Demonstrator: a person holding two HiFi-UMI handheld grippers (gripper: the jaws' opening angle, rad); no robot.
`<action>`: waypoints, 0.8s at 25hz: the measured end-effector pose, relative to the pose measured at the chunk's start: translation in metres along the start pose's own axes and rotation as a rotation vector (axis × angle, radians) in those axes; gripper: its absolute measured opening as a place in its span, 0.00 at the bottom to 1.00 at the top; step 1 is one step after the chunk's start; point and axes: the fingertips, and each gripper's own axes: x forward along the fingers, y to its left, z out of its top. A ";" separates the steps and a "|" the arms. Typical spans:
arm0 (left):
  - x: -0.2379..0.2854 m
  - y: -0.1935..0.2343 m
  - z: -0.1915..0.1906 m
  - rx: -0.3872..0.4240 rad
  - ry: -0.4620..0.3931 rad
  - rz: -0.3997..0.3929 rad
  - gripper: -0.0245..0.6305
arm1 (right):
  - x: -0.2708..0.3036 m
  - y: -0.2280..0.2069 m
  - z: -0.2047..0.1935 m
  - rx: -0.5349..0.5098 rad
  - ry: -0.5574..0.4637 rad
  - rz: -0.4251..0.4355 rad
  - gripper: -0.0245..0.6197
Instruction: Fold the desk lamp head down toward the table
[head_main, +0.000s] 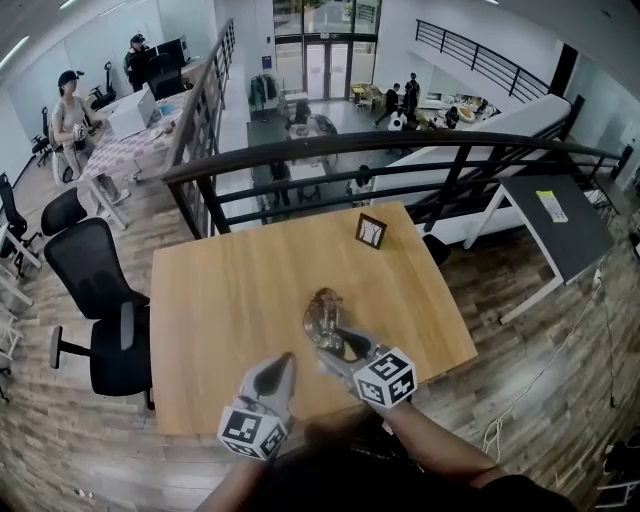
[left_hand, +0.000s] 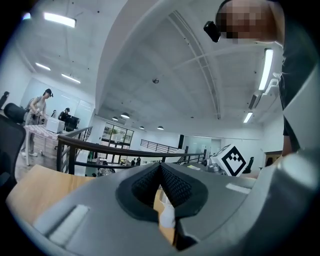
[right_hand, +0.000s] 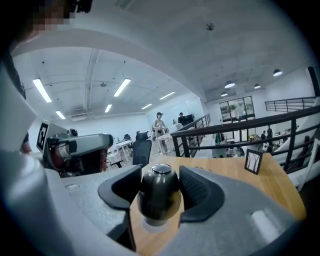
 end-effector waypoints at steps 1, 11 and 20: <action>-0.001 0.001 -0.001 -0.004 0.003 -0.002 0.04 | 0.000 0.002 -0.004 -0.008 0.005 -0.008 0.40; -0.011 0.007 -0.006 -0.020 0.016 0.001 0.04 | 0.009 0.011 -0.042 -0.103 0.051 -0.048 0.40; -0.015 0.011 -0.014 -0.044 0.032 0.022 0.04 | 0.018 0.017 -0.070 -0.185 0.095 -0.055 0.40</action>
